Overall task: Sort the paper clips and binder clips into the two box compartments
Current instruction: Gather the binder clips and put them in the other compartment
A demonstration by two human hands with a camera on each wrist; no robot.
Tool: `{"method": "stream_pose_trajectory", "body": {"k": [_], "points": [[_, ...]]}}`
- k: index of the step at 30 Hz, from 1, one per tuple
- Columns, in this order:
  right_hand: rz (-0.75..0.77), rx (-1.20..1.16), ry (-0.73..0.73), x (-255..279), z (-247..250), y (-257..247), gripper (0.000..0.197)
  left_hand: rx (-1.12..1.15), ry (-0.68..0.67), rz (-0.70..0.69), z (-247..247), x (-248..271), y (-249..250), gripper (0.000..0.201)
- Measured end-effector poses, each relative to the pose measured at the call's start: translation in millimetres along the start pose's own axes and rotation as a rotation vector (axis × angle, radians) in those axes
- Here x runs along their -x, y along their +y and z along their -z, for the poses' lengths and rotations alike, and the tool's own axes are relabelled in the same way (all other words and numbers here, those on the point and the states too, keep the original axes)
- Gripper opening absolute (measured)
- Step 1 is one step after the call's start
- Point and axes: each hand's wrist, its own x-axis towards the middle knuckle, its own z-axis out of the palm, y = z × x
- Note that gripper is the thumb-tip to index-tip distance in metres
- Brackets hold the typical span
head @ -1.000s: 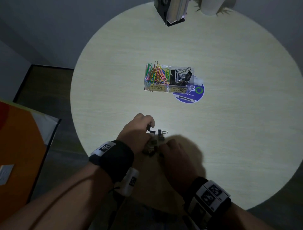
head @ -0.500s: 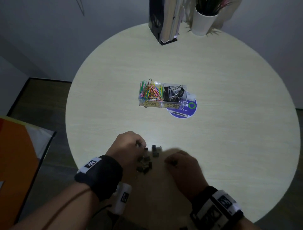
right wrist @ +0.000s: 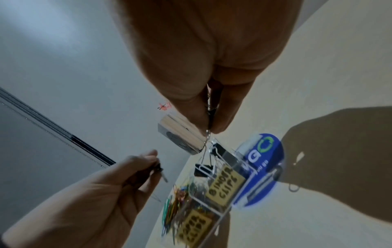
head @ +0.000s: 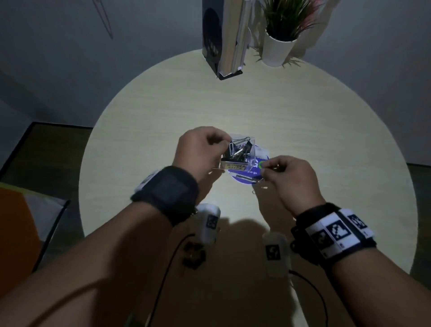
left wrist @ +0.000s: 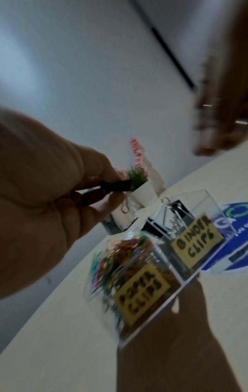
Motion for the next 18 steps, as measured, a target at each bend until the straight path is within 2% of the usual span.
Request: {"method": "stream_pose_trajectory", "body": {"k": [4,9,13,15,18], "points": [[0.026,-0.007,0.017,-25.3,0.0,-10.0,0.009,-0.235,0.053,-0.188,-28.7,-22.0,-7.6,0.012],[0.028,0.007,0.025,-41.3,-6.5,-17.5,0.008,-0.398,-0.071,-0.191,-37.4,-25.1,-26.9,0.031],[0.107,0.067,0.02,-52.0,-16.2,-28.7,0.008,-0.254,0.045,-0.202,-27.6,-20.3,-24.0,0.028],[0.165,0.151,-0.004,-55.8,-23.2,-36.4,0.01,-0.184,0.127,-0.177,-18.2,-17.0,-22.5,0.026],[0.242,0.296,-0.064,-58.8,-33.5,-43.8,0.016,-0.036,0.175,-0.119,-1.8,-8.3,-26.9,0.02]]}}
